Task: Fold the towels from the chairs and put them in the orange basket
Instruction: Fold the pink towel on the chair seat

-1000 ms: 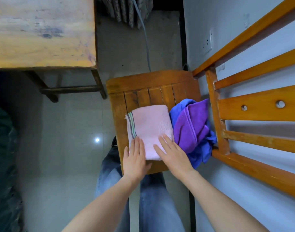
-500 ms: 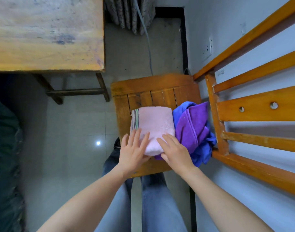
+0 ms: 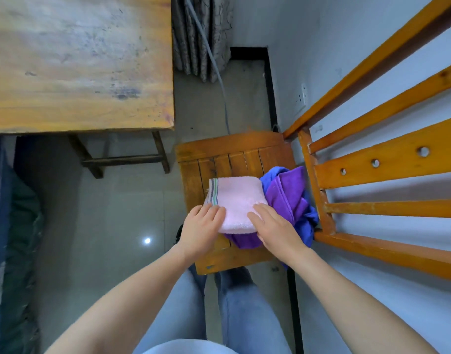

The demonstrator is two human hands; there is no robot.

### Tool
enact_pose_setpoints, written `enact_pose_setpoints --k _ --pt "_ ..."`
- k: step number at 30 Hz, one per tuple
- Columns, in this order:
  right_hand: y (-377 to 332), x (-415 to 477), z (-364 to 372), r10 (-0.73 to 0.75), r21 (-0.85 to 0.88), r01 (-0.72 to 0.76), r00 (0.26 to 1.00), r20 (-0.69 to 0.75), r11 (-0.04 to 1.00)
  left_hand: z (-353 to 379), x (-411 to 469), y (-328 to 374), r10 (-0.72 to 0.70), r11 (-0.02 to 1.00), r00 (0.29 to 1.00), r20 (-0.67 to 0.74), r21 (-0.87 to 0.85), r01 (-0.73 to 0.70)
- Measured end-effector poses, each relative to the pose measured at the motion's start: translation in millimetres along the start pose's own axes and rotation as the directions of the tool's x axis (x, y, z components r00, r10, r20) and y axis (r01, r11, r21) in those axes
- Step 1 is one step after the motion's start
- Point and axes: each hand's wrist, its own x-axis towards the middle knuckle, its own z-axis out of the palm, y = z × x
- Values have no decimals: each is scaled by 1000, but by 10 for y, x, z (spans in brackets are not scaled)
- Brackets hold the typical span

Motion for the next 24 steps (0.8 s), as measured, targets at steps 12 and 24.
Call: enact_pose_setpoints --k 12,24 --pt "39 140 -1738 79 -63 -87 990 -118 994 -1934 764 311 47 998 992 121 44 -52" --pt "159 59 -3711 -13 -243 -144 838 -546 959 -3859 1751 724 376 889 886 -270 377 -262"
